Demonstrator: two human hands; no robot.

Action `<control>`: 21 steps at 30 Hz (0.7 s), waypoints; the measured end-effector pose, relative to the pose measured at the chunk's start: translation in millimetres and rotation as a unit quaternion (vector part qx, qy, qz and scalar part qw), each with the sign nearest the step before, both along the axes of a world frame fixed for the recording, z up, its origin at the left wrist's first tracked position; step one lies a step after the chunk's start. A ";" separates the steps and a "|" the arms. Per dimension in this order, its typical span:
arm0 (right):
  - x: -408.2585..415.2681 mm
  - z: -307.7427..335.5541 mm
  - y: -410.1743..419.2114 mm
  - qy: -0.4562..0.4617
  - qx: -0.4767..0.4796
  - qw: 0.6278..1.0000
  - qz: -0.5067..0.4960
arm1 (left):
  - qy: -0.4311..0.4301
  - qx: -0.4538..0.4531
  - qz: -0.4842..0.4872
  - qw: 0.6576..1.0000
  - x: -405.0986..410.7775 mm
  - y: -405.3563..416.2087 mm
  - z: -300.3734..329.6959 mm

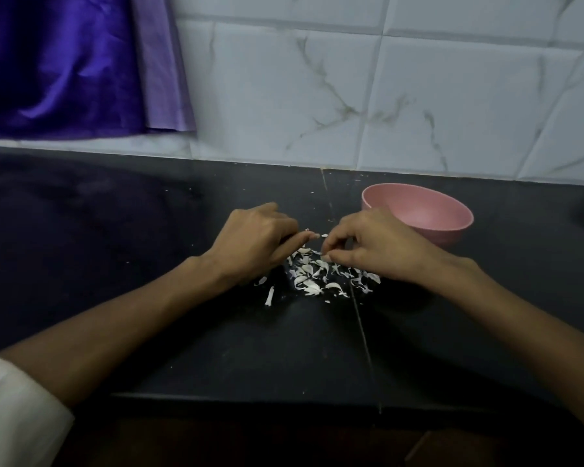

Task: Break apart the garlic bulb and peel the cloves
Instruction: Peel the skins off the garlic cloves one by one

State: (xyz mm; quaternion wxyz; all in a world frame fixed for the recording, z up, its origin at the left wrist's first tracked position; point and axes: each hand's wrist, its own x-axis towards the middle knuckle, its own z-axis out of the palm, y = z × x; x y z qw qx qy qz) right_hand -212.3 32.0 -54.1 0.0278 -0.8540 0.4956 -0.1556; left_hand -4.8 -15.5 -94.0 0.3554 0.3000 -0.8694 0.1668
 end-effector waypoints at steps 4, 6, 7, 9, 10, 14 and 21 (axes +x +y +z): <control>1.4 -4.8 -5.7 0.036 0.032 0.999 -0.013 | -0.005 0.024 -0.010 1.000 -1.2 -5.0 -4.1; 1.8 -7.8 -7.3 0.035 0.040 0.998 -0.022 | -0.004 0.036 -0.007 0.999 -0.2 -6.7 -6.2; 2.1 -9.2 -8.3 0.033 0.040 0.998 -0.027 | -0.003 0.041 -0.005 0.999 0.1 -7.0 -7.0; 2.1 -11.5 -10.7 0.028 0.038 0.998 -0.034 | -0.003 0.055 0.000 0.999 -0.5 -6.4 -6.1; 1.8 -12.4 -11.9 0.024 0.041 0.998 -0.037 | -0.002 0.062 0.002 0.998 -1.5 -5.2 -4.8; 0.7 -15.0 -12.4 0.005 0.052 0.998 -0.042 | 0.010 0.090 -0.005 0.996 -4.6 0.4 -1.3; 2.4 -8.5 -7.4 -0.054 0.008 0.998 -0.020 | 0.033 0.118 -0.019 0.992 -6.1 4.1 -2.0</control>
